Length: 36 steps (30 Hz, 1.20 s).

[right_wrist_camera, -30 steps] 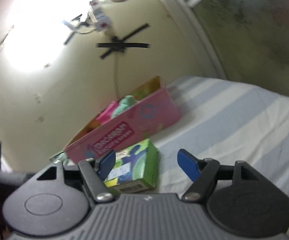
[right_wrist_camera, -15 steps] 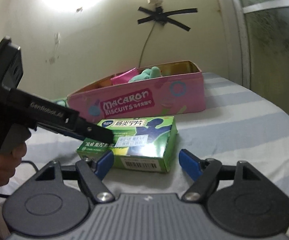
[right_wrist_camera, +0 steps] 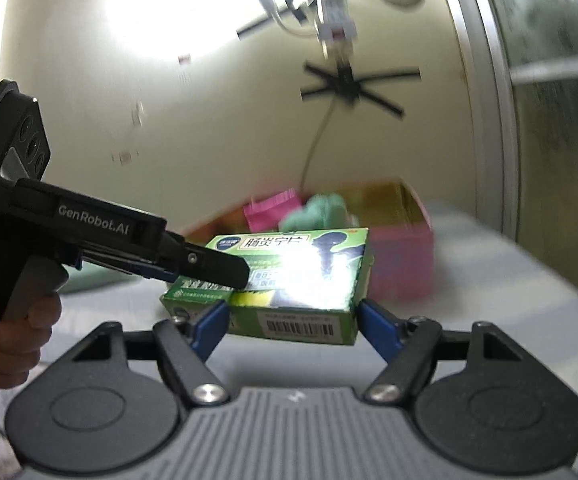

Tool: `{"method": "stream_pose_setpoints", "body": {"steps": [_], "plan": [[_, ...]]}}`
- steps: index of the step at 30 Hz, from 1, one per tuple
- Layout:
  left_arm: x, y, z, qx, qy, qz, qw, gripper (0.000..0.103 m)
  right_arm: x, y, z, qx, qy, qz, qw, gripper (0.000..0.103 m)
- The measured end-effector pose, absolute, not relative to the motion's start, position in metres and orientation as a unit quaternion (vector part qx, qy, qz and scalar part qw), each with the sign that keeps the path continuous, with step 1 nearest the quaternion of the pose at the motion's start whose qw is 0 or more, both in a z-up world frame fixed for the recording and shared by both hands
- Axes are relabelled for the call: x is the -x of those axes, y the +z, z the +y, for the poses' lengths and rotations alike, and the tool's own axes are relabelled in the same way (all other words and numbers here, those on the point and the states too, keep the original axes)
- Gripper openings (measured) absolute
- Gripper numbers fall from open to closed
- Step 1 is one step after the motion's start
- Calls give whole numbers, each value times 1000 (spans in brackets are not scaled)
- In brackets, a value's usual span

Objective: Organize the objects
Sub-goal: 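Lower the medicine box into the pink tin and open both grippers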

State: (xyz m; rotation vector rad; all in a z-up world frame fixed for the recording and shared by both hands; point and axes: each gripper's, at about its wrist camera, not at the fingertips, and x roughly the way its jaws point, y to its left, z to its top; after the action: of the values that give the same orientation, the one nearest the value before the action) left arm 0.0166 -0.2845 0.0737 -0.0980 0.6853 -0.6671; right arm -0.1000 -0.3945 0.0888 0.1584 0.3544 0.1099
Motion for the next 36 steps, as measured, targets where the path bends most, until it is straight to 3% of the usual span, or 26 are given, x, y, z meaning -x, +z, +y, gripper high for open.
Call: {"method": "stream_pose_setpoints", "body": {"steps": [15, 36], "plan": [[-113, 137, -269, 85, -242, 272, 927, 66, -47, 154, -405, -52, 108, 157, 980, 74], [-227, 84, -279, 74, -171, 309, 933, 69, -186, 117, -433, -80, 84, 261, 958, 77]]}}
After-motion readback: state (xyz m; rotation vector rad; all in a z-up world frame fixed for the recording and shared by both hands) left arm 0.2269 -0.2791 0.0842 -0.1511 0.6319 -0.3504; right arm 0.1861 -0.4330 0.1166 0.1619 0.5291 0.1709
